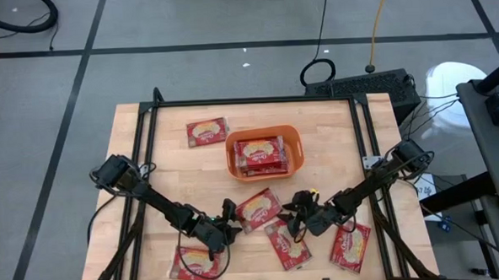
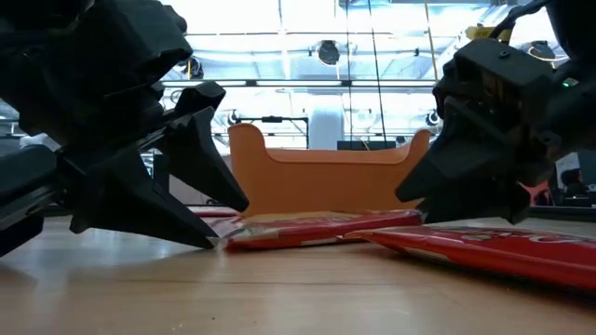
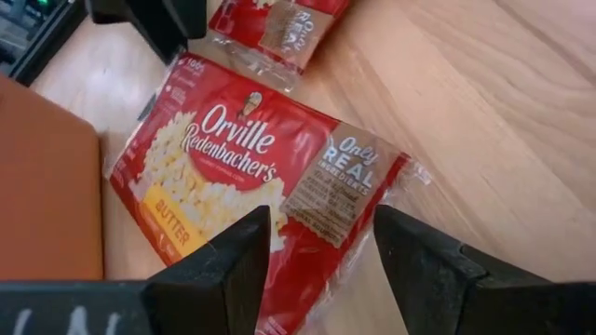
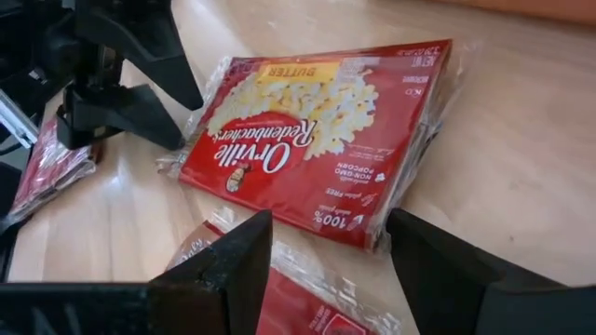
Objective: Sort popcorn bags into baskets
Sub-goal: Put the red popcorn bag into the orange bin
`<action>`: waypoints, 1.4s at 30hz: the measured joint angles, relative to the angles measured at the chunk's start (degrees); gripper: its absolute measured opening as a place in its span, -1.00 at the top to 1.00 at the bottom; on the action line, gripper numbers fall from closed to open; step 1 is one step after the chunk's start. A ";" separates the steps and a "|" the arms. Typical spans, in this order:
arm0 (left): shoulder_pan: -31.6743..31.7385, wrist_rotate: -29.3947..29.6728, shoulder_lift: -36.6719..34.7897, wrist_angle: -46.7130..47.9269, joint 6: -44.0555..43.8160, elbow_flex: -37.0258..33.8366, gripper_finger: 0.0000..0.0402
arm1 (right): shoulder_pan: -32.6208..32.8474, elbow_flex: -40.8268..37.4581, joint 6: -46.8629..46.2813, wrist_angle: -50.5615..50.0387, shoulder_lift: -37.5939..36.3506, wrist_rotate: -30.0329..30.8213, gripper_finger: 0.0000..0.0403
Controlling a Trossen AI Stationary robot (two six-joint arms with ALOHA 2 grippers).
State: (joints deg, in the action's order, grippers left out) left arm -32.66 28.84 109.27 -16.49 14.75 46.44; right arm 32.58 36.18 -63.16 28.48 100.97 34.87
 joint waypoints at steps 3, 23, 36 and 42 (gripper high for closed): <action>0.13 1.37 0.00 -0.03 -0.03 0.00 -0.01 | -0.02 0.00 -0.53 0.02 0.00 -2.04 0.00; 1.41 10.17 0.13 0.57 -8.02 -0.22 0.26 | 0.76 -0.09 9.55 4.96 0.00 -5.18 0.19; 2.36 7.28 0.15 3.06 -14.21 -0.17 0.64 | 2.90 0.08 30.26 11.80 -0.01 -6.70 0.24; 3.20 4.14 0.17 2.82 -14.00 -0.17 0.68 | 4.18 0.09 40.97 14.81 -0.02 -4.62 0.23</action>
State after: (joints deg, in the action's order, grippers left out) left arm -29.46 32.98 109.45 -13.68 0.75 46.26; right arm 36.76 36.27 -22.19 43.29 100.95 30.25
